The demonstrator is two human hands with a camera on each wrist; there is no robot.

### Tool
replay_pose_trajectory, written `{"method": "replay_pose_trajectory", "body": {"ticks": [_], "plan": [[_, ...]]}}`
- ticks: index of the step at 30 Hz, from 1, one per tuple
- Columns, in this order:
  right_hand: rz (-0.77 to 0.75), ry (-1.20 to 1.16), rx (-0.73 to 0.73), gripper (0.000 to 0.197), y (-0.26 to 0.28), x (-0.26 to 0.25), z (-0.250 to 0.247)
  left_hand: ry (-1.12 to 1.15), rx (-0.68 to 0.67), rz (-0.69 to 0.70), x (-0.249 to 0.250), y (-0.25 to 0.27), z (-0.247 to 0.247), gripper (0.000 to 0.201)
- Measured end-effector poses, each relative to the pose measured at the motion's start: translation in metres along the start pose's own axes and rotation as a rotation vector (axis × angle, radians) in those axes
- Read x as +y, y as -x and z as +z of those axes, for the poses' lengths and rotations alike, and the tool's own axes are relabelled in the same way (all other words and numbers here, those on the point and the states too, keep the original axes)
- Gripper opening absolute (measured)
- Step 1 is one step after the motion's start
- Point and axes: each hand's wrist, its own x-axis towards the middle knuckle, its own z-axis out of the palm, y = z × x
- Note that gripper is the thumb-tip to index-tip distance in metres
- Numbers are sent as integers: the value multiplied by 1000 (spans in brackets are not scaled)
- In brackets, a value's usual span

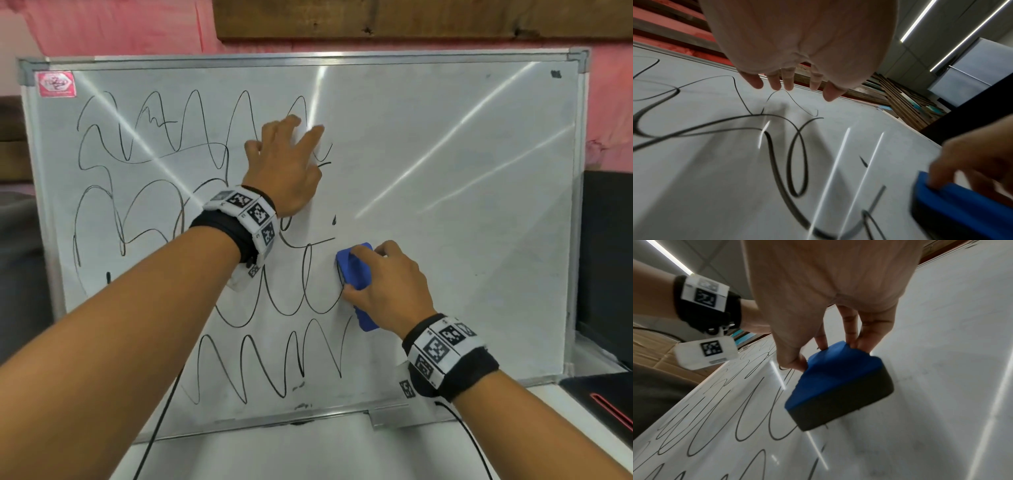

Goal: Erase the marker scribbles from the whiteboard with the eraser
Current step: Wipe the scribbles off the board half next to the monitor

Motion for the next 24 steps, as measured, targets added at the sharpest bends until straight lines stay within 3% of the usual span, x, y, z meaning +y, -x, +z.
{"method": "replay_pose_trajectory", "body": {"ticks": [7, 13, 18, 21, 24], "plan": [[3, 4, -46, 58, 23, 2, 17, 236, -4, 58, 23, 74, 18, 52], [21, 14, -140, 56, 58, 15, 40, 298, -401, 75, 41, 166, 54, 24], [20, 22, -126, 59, 53, 16, 38, 271, -727, 74, 44, 232, 84, 25], [21, 1, -110, 59, 52, 13, 40, 287, -851, 115, 45, 261, 95, 24], [1, 22, -208, 62, 69, 15, 55, 257, -951, 145, 46, 281, 103, 23]]}}
